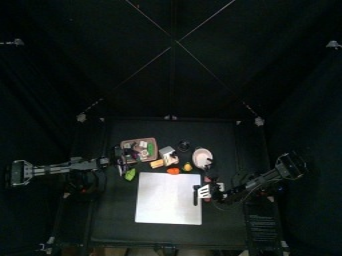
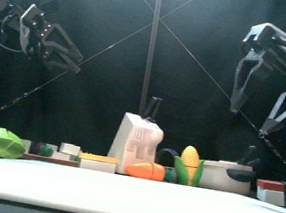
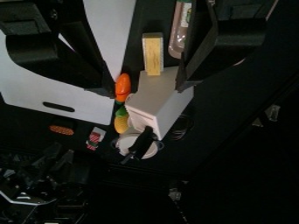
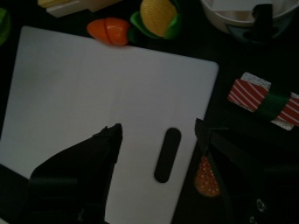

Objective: Grab corn

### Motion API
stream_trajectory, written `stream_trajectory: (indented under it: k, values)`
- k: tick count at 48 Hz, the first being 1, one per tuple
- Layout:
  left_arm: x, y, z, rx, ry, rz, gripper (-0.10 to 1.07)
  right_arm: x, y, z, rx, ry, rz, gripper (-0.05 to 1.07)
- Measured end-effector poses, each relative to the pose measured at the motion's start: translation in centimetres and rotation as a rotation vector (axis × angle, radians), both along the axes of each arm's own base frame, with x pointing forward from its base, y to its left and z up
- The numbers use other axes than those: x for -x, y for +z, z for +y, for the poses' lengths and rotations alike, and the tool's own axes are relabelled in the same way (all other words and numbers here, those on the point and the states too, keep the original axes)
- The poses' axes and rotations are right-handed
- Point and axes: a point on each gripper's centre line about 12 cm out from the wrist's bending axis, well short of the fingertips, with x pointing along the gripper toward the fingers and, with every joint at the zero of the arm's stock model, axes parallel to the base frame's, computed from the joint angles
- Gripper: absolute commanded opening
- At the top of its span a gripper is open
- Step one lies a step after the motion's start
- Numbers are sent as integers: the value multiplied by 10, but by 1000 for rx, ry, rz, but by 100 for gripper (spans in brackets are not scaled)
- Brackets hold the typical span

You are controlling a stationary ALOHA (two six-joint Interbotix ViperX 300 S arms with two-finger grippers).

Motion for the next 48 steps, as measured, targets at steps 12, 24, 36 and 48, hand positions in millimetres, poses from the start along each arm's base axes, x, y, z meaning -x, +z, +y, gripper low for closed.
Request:
stream_trajectory:
  k: [12, 24, 36, 48]
  values:
    - [0, 0, 0, -2, -2, -1, 92, -5, 18, -18, -35, 81, 54, 97]
    - [0, 0, 0, -1, 0, 2, 92, -14, 31, -43, 18, 220, 143, 97]
    - [0, 1, 0, -2, -2, -1, 92, -25, 50, -72, 168, 391, 199, 97]
    - [0, 0, 0, -1, -2, 2, 92, -33, 55, -99, 290, 506, 216, 97]
